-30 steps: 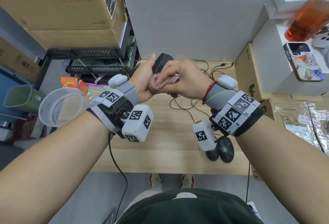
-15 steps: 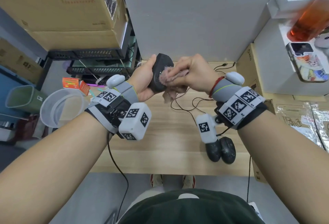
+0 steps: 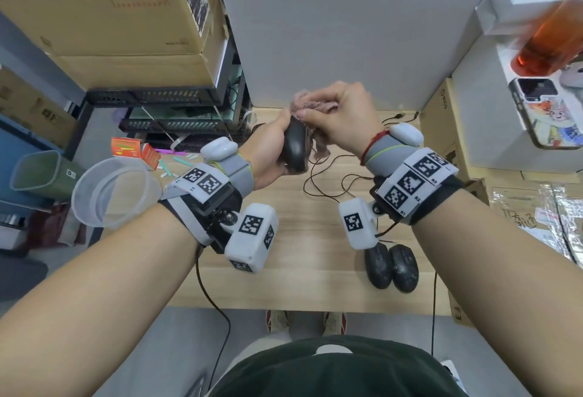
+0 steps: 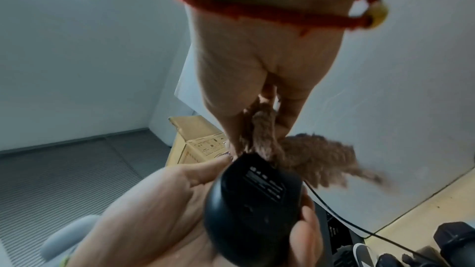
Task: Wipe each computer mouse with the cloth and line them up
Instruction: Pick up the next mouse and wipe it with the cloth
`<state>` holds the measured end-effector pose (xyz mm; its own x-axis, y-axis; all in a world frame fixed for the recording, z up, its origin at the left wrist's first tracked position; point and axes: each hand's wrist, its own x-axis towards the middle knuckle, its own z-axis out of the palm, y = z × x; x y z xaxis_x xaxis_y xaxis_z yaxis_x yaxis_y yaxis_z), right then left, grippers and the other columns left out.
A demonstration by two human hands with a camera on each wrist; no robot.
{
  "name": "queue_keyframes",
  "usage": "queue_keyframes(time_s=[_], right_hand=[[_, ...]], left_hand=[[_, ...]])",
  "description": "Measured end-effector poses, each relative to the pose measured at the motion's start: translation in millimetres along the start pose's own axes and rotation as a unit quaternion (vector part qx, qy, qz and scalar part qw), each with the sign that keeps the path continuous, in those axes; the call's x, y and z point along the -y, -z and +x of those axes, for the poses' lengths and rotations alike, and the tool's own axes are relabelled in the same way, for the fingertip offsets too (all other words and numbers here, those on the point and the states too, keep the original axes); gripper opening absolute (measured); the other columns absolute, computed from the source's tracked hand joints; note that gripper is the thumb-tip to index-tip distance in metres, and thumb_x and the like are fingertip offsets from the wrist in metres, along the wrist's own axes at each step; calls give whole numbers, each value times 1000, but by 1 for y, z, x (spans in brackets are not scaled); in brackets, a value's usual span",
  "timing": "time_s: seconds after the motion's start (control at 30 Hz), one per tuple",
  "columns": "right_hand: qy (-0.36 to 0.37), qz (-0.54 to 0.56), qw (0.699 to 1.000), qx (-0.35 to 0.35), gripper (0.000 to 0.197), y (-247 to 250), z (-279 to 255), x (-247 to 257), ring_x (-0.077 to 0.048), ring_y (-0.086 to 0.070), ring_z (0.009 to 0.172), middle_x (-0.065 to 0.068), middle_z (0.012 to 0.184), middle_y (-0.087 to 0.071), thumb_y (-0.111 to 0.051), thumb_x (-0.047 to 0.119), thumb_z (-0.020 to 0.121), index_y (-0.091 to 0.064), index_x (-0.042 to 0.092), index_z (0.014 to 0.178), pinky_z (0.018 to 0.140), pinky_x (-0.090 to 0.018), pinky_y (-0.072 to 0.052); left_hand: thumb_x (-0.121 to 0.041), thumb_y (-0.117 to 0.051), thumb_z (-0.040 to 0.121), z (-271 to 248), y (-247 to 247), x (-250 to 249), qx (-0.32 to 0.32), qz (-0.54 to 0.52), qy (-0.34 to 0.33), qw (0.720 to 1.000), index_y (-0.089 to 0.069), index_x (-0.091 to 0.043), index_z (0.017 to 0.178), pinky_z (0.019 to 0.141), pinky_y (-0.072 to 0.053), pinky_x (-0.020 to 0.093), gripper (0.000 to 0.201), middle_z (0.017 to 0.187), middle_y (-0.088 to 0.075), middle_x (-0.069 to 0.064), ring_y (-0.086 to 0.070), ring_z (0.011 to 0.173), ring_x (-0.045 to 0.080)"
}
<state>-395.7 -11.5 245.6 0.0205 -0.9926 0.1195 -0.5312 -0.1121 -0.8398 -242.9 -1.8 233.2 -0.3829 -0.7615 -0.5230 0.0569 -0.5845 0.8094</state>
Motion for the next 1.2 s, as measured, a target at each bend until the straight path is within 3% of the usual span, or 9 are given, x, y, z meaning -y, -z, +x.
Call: queue_keyframes(time_s=[0.13,0.23,0.37,0.47,0.67,0.8,0.9,1.07,1.2], right_hand=[[56,-20,983,172,20,5,-18,18,-22,-68,62,11,81,-54,-85,20,75,-76,36,83,63,-37,-58],[57,16,964,260,18,6,-26,17,-19,-66,53,11,76,-57,-86,8,74,-78,22,83,50,-28,-52],[27,17,996,84,21,3,-11,9,-14,-64,69,13,77,-59,-88,23,71,-75,35,81,67,-30,-54],[-13,22,1000,-11,16,1,3,2,-13,-65,74,12,83,-62,-83,37,69,-72,42,80,76,-34,-55],[44,29,986,161,21,0,-15,10,-14,-67,68,11,82,-58,-88,20,72,-76,33,83,64,-29,-56],[-13,40,997,61,15,4,-2,-6,0,-65,66,16,70,-69,-84,34,73,-70,41,74,76,-34,-59],[-56,39,998,-15,8,12,6,-21,-13,-70,60,16,69,-69,-78,31,78,-70,29,79,68,-45,-61],[-70,52,995,-57,11,22,-5,-20,-24,-70,57,-9,77,-73,-80,28,80,-70,26,83,62,-39,-61],[-22,107,993,50,14,8,-26,-7,-23,-70,57,7,70,-70,-84,26,75,-72,30,81,61,-45,-61]], left_hand=[[-90,10,75,-4,4,-5,26,-6,20,999,-65,-6,107,68,-54,37,117,92,-68,16,-66,77,33],[-95,8,68,-8,10,-11,45,-24,35,998,-65,7,122,88,-56,58,137,119,-64,35,-66,102,50],[-90,17,71,-11,3,-16,56,16,18,998,-75,-11,93,66,-47,33,123,92,-66,24,-63,72,31],[-91,15,72,-8,2,-12,41,34,23,998,-70,-15,106,68,-45,34,119,96,-59,15,-54,69,20],[-94,8,71,-8,3,-13,65,-3,27,998,-68,-10,79,59,-45,29,114,79,-59,20,-58,63,28],[-83,-16,89,-12,0,-7,30,59,-1,998,-66,-19,96,59,-50,28,81,81,-62,9,-61,64,21],[-62,-51,96,-13,4,-2,-35,54,5,998,-66,-10,105,64,-57,34,55,84,-66,9,-62,72,23],[-43,-42,106,-14,11,-5,-93,-61,23,993,-66,-15,108,75,-62,39,38,90,-77,8,-74,76,24],[-36,-38,109,-13,6,-10,-143,-137,41,979,-61,-11,113,56,-61,35,35,89,-73,11,-72,61,22]])
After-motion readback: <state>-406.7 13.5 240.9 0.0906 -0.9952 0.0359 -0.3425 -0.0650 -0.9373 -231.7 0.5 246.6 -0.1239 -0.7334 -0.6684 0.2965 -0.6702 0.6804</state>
